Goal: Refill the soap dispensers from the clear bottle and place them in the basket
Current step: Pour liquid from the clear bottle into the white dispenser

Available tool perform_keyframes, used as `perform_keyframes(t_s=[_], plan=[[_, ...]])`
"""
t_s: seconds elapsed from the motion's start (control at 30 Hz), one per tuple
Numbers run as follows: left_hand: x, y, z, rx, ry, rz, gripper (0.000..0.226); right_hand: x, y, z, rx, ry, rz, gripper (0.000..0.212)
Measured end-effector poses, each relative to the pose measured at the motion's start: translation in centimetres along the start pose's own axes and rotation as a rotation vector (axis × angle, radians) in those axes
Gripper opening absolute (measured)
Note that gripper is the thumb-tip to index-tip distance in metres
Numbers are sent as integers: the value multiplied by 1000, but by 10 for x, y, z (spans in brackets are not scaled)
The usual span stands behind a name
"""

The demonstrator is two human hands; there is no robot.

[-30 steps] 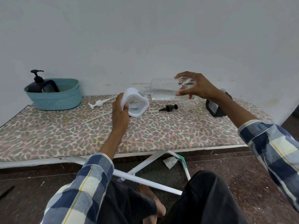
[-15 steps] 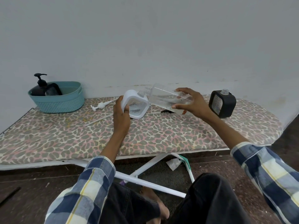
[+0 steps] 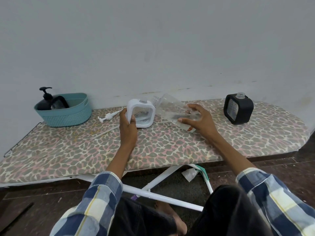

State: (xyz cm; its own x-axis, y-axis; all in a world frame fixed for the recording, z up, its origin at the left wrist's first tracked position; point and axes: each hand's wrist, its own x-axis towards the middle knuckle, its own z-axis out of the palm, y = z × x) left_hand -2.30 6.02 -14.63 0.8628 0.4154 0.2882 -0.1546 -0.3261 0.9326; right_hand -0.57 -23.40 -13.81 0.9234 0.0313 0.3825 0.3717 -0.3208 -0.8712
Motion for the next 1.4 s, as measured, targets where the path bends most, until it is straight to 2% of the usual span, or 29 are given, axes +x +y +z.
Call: perform_keyframes(t_s=[0.1, 0.2, 0.33, 0.63, 1.1, 1.23, 1.4], plan=[[-2, 1, 2, 20, -29, 22, 41, -1, 4, 5, 152, 29, 57, 65], [-3, 0, 2, 39, -33, 34, 40, 1, 7, 8, 195, 56, 83, 70], [-4, 1, 3, 54, -37, 52, 40, -3, 5, 6, 136, 86, 73, 75], [-7, 5, 3, 58, -29, 1, 40, -24, -2, 10, -43, 78, -21, 71], [-10, 12, 3, 52, -50, -57, 40, -37, 2, -7, -69, 165, 134, 84], [-13, 14, 2, 108, -77, -35, 42, -38, 0, -5, -101, 181, 131, 79], [-15, 16, 0, 114, -82, -27, 37, -42, -6, -3, -67, 229, 111, 91]])
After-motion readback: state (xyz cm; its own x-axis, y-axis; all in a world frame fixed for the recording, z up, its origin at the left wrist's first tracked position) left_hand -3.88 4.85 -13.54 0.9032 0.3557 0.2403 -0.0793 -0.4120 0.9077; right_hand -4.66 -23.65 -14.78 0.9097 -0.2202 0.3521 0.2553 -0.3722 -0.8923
